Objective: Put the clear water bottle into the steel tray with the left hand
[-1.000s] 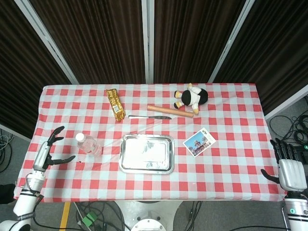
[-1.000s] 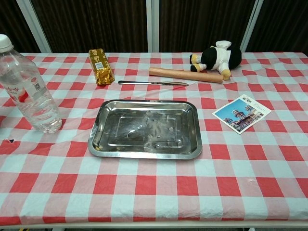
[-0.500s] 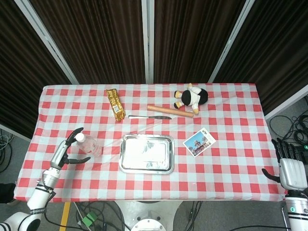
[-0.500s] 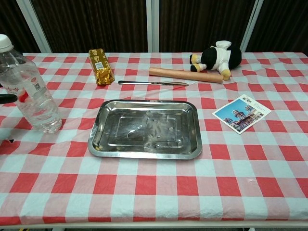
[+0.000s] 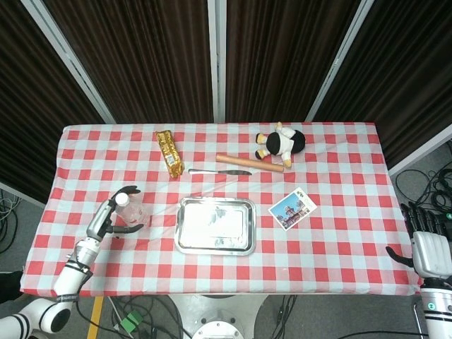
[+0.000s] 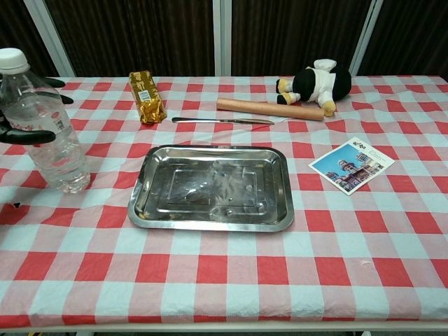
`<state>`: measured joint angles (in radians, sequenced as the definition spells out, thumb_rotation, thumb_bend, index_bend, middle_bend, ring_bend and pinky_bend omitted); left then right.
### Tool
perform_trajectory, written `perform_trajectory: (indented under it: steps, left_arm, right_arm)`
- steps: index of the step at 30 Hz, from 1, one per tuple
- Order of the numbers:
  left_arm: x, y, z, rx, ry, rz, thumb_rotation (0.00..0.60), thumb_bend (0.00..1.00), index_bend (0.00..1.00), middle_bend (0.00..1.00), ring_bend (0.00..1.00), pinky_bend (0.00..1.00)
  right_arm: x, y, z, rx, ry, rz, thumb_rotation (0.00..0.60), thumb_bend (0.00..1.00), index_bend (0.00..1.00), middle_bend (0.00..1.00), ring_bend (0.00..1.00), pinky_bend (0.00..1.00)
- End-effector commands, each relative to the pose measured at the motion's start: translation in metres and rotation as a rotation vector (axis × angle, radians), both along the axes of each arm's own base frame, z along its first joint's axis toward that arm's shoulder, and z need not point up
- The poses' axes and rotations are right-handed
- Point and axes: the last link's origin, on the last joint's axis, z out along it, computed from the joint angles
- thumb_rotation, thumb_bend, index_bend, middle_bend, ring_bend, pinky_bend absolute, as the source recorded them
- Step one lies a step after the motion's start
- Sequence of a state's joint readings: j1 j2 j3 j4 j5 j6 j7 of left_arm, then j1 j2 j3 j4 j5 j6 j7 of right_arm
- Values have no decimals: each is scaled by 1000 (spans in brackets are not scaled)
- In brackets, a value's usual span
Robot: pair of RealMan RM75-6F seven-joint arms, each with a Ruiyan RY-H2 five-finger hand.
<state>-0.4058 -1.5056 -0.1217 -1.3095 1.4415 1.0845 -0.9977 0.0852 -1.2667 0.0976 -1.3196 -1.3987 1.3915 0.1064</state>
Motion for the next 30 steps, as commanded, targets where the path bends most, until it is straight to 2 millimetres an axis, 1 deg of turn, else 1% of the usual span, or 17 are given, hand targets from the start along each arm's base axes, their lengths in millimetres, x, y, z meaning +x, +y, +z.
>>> perform_trajectory:
  steps: [1,6,11,17,20,24,27,28,30]
  left_arm:
    - [2,9,-5,-5,-1,21,600,120,328,374,195,238]
    - [4,15,-6,-15,4,34,600,160,439,438,245,280]
    - [7,17,-3,5,3,42,600,207,540,516,309,329]
    - [11,19,3,30,3,40,600,233,615,592,366,375]
    - [16,22,8,46,12,24,600,236,633,612,385,391]
    - [30,31,23,87,30,-28,600,237,635,613,396,406]
    - [49,46,42,127,30,-74,600,237,634,613,400,414]
    - [53,49,49,140,30,-85,600,237,634,613,402,417]
    - [68,57,67,170,18,-125,600,237,634,613,406,420]
  right_arm:
    - [0,0,0,-1,-1,-1,600,99,35,28,0,0]
    - [0,-1,1,-1,-4,-5,600,98,35,28,0,0]
    - [0,0,0,4,-5,-5,600,98,35,28,0,0]
    - [0,-1,0,3,-10,-5,600,99,35,28,0,0]
    - [0,-1,0,3,-12,-5,600,99,35,28,0,0]
    - [0,-1,2,0,-16,-5,600,99,34,28,0,0]
    - [1,-1,2,-1,-19,-3,600,99,35,28,0,0]
    - [1,-1,3,-1,-19,-2,600,99,35,28,0,0]
    - [2,-1,3,-3,-21,1,600,99,35,28,0,0]
